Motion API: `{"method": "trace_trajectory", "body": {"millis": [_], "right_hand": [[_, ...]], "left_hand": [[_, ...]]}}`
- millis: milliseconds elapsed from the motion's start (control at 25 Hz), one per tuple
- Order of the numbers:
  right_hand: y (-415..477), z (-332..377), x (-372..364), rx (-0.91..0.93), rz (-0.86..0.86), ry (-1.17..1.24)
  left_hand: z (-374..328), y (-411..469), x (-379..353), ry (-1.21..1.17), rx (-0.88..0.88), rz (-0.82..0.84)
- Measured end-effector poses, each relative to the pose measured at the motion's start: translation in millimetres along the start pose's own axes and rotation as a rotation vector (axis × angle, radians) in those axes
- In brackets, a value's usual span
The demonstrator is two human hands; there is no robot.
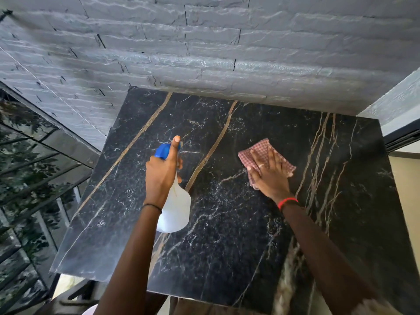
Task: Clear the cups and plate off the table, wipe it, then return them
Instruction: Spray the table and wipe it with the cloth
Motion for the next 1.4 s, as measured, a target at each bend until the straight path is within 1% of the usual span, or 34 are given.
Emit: {"method": "trace_trajectory", "body": {"millis": [80,160,280,360,440,520,600,680,760,840,920,1000,1080,1160,1200,1280,1400], "right_hand": [[5,39,-8,0.059,0.014,-0.019],[-13,80,-22,0.156,0.03,-0.054],[-77,123,-50,0.303,0.035,-0.105],[-131,133,-65,0.363,0.009,-0.099],[-187,127,-80,0.392,-0.029,-0.082],[-232,104,-90,0.381,-0.052,-0.083],[-250,73,-89,0.364,-0.052,-0.126],[-241,46,-85,0.319,-0.011,-0.177],[-215,33,-78,0.226,0.007,-0.176],[-192,46,-73,0.144,0.003,-0.127],[-182,83,-75,0.138,0.007,-0.1],[-193,131,-83,0.217,0.026,-0.116],[-223,174,-99,0.335,0.042,-0.12],[-263,191,-114,0.393,0.026,-0.099],[-280,188,-117,0.396,0.008,-0.086],[-299,159,-116,0.351,-0.024,-0.089],[-286,101,-101,0.238,-0.038,-0.101]], "left_hand": [[6,-8,8,-0.009,0.002,0.015],[10,-15,18,0.02,-0.016,0.007],[17,-25,32,0.033,-0.023,0.002],[22,-33,37,-0.004,-0.017,0.018],[25,-43,45,-0.028,-0.021,0.024],[29,-55,54,-0.019,-0.027,0.009],[36,-67,62,-0.021,-0.022,0.014],[42,-80,70,-0.022,-0.028,0.04],[49,-93,82,-0.037,-0.03,0.05],[54,-104,97,-0.037,-0.03,0.04],[58,-111,109,-0.034,-0.029,0.039],[60,-116,118,-0.034,-0.032,0.045],[61,-118,124,-0.044,-0.035,0.045],[58,-120,128,-0.047,-0.047,0.045],[56,-119,129,-0.047,-0.048,0.044],[54,-117,131,-0.048,-0.045,0.046],[52,-110,131,-0.065,-0.04,0.047]]}}
Point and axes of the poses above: each hand's wrist, its own y-axis towards the middle knuckle, its own x-axis out of the back of the hand, z = x × y, the point moved 10 cm from there along y, towards the middle knuckle, and after that the axes turned 3 degrees about -x, right-handed, at the moved point
